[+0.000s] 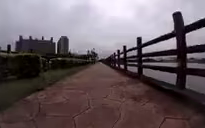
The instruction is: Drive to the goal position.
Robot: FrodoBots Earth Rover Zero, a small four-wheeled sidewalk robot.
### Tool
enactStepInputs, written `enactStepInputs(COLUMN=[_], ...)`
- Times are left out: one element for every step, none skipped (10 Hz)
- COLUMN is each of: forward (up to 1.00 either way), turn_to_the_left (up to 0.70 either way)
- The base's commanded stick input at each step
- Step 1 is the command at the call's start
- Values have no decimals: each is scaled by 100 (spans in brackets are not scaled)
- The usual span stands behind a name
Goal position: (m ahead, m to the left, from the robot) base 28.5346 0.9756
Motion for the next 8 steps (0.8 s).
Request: enactStepInputs(forward=[100, 100, 100, 100, 100, 100, 100, 100], turn_to_the_left=[0, 0, 0, 0, 0, 0, 0, 0])
